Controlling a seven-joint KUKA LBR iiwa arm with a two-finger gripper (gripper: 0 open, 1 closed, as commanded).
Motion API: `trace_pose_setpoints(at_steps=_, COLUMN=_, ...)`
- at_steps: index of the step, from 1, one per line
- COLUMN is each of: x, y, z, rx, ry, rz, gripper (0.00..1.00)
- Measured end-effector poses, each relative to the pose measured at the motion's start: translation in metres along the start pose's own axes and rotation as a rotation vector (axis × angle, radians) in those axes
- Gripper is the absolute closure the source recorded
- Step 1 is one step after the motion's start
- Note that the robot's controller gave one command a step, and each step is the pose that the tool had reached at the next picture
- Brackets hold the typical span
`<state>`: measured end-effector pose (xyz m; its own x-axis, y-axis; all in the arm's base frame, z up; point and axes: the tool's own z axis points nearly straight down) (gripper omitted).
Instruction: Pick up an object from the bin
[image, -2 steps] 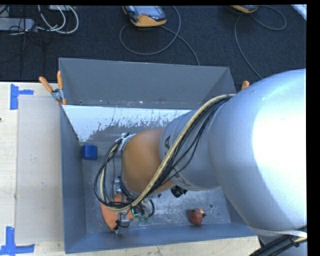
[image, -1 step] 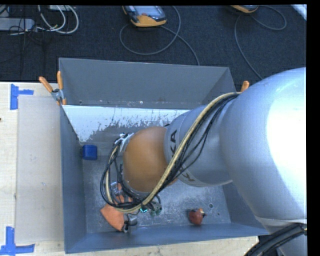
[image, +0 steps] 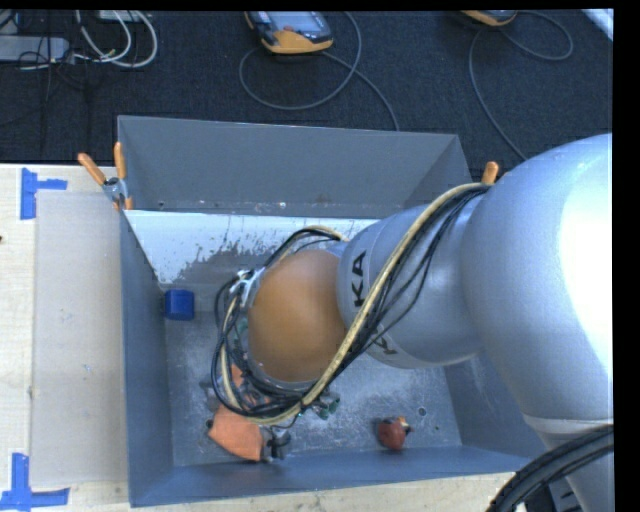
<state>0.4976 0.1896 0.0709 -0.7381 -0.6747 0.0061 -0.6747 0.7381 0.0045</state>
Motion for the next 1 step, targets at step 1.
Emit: trace_pose_setpoints(at_steps=1, x=-0.0003, y=-0.0041, z=0.0015, rx=-0.001, ry=0.002, rz=-0.033, gripper=1.0)
